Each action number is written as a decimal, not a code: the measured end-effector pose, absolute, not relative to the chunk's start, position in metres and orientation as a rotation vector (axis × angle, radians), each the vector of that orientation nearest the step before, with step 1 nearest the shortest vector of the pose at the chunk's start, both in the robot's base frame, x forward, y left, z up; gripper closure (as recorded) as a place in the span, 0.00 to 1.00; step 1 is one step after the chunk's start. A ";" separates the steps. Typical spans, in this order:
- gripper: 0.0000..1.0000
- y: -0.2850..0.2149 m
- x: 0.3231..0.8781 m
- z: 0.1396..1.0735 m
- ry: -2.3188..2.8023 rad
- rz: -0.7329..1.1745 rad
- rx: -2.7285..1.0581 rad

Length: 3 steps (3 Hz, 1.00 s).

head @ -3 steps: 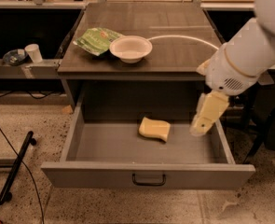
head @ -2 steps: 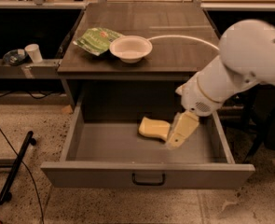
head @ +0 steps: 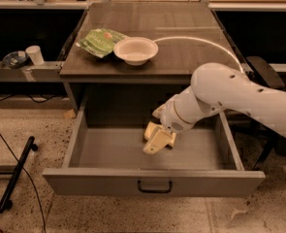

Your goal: Pick sponge from top drawer and place on counter

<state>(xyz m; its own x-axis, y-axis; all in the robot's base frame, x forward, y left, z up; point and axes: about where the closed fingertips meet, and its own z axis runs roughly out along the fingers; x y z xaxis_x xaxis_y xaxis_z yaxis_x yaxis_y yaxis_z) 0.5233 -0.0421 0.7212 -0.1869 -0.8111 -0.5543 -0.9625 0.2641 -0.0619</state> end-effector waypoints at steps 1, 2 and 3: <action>0.33 -0.037 0.554 0.687 1.988 0.388 -1.617; 0.04 -0.049 0.568 0.663 1.964 0.344 -1.669; 0.00 -0.049 0.569 0.663 1.964 0.343 -1.669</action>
Offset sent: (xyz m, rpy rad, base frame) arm 0.0633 -0.0230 -0.0823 -0.0615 -0.1132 0.0877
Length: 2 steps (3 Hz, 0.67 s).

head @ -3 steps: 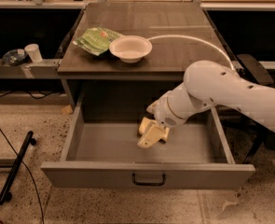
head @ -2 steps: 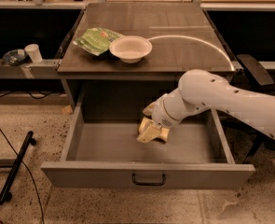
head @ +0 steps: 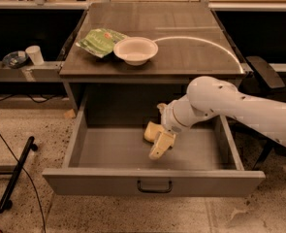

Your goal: Pick sponge from top drawer and place on counter

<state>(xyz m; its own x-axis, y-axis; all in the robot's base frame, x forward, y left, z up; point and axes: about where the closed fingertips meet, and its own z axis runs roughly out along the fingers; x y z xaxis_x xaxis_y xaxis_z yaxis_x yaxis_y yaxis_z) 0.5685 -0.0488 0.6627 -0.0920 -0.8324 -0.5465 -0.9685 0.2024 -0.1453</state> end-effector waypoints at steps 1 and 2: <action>0.00 -0.057 0.577 0.659 1.986 0.299 -1.732; 0.00 -0.085 0.581 0.667 2.005 0.237 -1.799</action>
Offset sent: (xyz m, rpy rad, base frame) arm 0.0189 -0.0758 0.0188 -0.2333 0.0115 0.0639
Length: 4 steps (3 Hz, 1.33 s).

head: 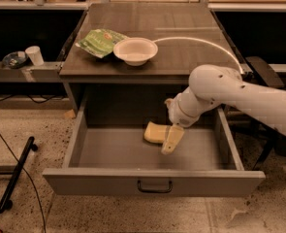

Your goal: Pick sponge from top drawer and place on counter

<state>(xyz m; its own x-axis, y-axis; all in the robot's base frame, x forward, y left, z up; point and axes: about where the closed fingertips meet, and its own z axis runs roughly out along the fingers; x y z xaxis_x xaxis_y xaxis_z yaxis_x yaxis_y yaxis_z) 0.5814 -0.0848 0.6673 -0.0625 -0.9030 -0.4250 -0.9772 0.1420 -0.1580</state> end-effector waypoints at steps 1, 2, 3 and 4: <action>0.19 -0.109 0.575 0.668 2.022 0.223 -1.840; 0.42 -0.125 0.566 0.653 2.047 0.239 -1.858; 0.46 -0.127 0.567 0.638 2.051 0.231 -1.876; 0.29 -0.113 0.584 0.625 2.037 0.215 -1.883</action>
Offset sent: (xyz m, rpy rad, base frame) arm -0.0270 -0.0620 -0.0309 -0.0646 0.0806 0.0127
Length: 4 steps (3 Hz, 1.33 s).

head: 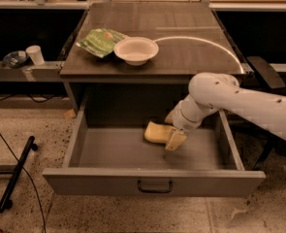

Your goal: Pick sponge from top drawer and place on counter

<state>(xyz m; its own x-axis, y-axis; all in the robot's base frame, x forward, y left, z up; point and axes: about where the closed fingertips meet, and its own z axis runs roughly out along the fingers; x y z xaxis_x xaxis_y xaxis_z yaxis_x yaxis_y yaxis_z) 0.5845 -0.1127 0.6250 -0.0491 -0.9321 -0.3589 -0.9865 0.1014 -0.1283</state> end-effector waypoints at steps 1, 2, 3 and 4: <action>0.07 -0.100 0.599 0.617 2.028 0.201 -1.880; 0.14 -0.088 0.611 0.604 2.032 0.192 -1.882; 0.36 -0.082 0.617 0.598 2.033 0.184 -1.876; 0.61 -0.081 0.619 0.597 2.033 0.183 -1.875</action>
Offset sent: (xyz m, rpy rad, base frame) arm 0.0436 0.0374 -0.0364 -0.0190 -0.0209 -0.0071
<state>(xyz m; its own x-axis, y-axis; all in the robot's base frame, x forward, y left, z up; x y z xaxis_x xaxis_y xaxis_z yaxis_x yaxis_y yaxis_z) 0.6189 -0.0808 0.5968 -0.0480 -0.9350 -0.3513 -0.9827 0.1072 -0.1512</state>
